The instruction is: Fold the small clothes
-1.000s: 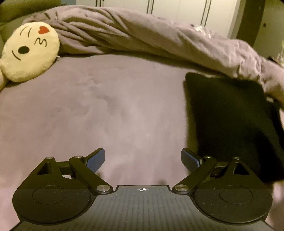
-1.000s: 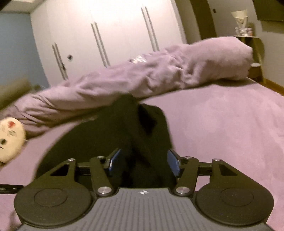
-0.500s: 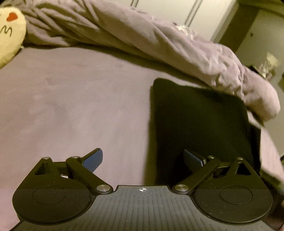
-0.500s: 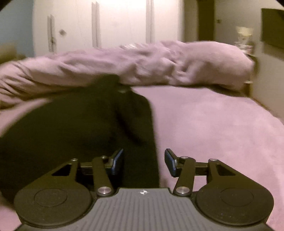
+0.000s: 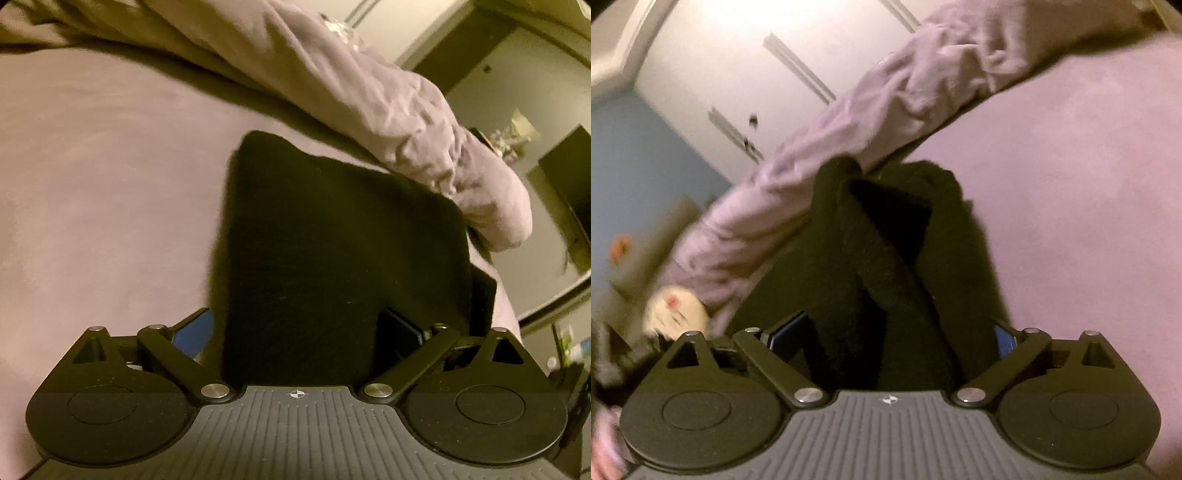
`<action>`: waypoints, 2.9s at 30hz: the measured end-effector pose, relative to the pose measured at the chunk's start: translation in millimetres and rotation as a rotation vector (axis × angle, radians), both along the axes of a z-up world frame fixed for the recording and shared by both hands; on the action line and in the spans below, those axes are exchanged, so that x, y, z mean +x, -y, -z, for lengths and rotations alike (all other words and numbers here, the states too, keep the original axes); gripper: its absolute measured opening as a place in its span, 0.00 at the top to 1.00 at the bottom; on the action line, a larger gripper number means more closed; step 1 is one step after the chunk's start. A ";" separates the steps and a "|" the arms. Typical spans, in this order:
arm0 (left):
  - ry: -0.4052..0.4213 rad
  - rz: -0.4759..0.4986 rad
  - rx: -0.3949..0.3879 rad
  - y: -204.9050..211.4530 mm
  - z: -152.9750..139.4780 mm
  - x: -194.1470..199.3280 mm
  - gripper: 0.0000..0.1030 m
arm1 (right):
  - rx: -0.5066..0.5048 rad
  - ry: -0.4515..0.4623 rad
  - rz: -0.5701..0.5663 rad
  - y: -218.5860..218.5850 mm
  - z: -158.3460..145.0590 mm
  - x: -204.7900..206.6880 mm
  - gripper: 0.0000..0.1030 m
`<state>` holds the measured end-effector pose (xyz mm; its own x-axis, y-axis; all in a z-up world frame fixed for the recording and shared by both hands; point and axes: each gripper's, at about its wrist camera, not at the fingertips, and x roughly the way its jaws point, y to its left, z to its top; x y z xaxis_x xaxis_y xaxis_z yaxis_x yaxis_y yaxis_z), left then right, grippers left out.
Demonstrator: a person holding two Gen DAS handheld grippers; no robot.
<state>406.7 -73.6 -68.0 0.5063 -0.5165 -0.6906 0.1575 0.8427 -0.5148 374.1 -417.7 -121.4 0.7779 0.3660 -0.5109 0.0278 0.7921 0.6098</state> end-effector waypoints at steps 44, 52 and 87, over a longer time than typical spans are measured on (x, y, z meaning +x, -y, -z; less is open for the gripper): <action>0.221 -0.088 0.269 -100.8 -41.3 -96.4 0.31 | -0.219 0.215 -0.068 -142.2 -92.2 -40.2 0.30; 0.246 -0.083 0.281 -77.7 -29.4 -90.9 0.17 | -0.320 0.057 -0.111 -148.9 -59.9 35.2 0.82; 0.101 -0.138 0.453 -58.8 -43.5 -198.1 0.06 | -0.940 -0.081 0.084 -163.3 -60.6 -144.7 0.43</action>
